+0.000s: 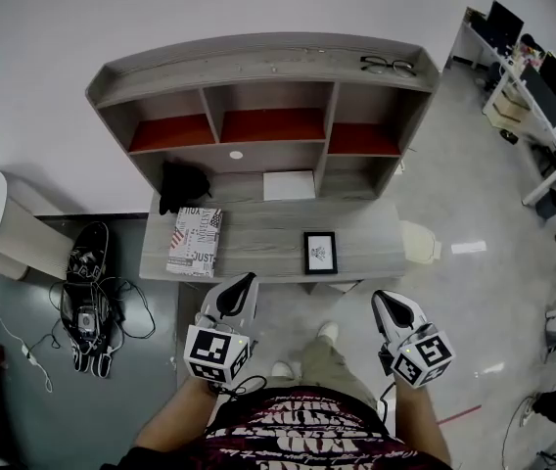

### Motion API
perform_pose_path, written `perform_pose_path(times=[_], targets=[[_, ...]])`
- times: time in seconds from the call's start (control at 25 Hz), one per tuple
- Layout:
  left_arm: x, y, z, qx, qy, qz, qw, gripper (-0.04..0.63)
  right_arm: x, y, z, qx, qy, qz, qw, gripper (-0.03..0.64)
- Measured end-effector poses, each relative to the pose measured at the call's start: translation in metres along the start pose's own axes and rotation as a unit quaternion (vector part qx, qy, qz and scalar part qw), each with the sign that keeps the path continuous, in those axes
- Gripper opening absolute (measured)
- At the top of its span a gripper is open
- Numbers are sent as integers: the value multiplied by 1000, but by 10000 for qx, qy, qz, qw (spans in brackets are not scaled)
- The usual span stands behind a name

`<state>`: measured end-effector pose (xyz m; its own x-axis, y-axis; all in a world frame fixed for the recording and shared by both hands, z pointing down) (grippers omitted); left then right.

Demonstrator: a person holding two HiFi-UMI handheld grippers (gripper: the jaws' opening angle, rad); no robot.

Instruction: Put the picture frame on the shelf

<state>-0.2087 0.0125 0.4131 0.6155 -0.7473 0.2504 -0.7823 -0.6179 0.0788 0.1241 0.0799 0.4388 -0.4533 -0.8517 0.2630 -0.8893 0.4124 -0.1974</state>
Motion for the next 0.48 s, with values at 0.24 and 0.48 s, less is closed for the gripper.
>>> perform_pose_path(times=[0.24, 0.48], targets=[[30, 15, 6, -16, 79, 237, 9997, 0, 42, -25, 0, 89, 206, 385, 9990, 28], [63, 15, 16, 47, 40, 213, 9998, 0, 71, -50, 18, -41, 222, 569, 9981, 28]])
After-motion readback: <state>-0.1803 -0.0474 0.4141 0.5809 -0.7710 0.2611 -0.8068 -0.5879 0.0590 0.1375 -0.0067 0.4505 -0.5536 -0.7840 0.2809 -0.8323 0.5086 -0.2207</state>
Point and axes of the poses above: the fingertips, and each gripper's own axes: x forward along the fingers, y to its left, z out of its top, the point moved 10 cm from there along -x, backward along the fingers, and after that the axes turned 2 degrees about -z, right-handed, at the moved point
